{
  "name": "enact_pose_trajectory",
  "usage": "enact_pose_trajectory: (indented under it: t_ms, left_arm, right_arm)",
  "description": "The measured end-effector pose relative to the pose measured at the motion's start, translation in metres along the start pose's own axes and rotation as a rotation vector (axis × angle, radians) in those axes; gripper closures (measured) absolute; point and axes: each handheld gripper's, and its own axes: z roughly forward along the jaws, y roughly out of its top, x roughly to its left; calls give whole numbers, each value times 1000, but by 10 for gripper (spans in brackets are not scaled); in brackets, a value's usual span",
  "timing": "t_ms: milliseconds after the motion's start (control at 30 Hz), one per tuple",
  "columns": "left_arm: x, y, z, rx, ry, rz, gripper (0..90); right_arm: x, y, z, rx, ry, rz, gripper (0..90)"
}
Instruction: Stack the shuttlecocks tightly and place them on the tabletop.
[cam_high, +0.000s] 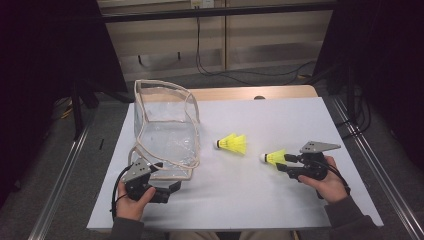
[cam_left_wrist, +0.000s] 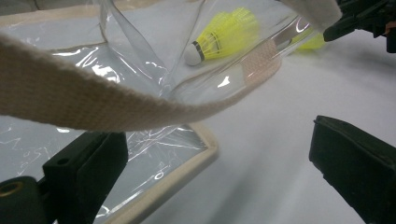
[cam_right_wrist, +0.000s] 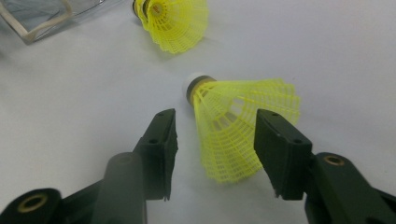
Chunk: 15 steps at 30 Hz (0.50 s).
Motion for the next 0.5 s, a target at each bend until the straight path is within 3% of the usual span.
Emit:
enact_pose_trajectory:
  t_ms: [500]
  left_arm:
    - [0,0,0,-3,1,1,46]
  right_arm:
    - [2,-2,6,15,17,-18,662]
